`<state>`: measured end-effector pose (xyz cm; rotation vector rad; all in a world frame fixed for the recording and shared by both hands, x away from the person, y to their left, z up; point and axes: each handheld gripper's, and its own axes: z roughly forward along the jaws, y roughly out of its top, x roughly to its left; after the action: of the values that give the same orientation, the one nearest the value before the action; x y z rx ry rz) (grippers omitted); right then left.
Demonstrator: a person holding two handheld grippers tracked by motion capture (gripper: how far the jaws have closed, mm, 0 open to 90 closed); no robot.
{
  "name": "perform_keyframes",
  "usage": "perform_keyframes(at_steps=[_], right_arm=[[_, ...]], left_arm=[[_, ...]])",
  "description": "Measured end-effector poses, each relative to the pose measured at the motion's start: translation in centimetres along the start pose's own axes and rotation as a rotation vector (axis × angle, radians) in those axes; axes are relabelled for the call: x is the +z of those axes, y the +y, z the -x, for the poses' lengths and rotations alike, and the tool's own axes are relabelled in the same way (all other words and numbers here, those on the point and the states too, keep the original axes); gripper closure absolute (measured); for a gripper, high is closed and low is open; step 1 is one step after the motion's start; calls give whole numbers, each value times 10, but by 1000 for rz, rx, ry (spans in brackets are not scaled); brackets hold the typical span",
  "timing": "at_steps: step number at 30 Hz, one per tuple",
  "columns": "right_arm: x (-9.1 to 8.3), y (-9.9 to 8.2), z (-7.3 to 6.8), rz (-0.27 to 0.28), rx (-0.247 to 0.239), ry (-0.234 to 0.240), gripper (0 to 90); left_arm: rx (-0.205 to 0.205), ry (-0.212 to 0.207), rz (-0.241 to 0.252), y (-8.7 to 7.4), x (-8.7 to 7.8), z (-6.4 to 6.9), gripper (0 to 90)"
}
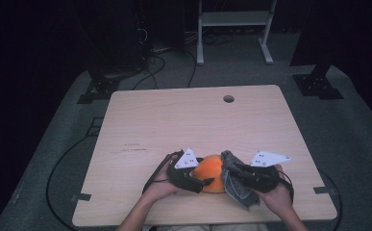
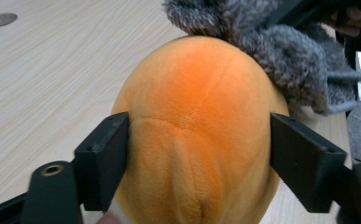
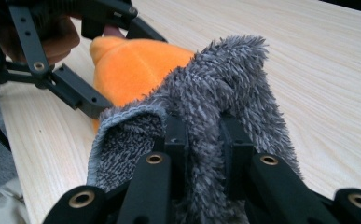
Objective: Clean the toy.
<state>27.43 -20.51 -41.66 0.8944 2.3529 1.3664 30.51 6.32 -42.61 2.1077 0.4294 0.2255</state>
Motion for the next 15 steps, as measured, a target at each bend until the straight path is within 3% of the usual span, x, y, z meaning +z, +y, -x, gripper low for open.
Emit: perform_keyframes(at_steps=[6,8,15], right_arm=[[-1,-2,-2,-7,-12,-5,753],[-1,-2,-2,-4,-10,-7,753],[-2,-4,2,-7,-1,-11,752]], left_arm=[[16,-35,2,0,0,-4,207],[-13,-41,5,0,1,-5,213],[-48,-23,24,0,2,-4,233]])
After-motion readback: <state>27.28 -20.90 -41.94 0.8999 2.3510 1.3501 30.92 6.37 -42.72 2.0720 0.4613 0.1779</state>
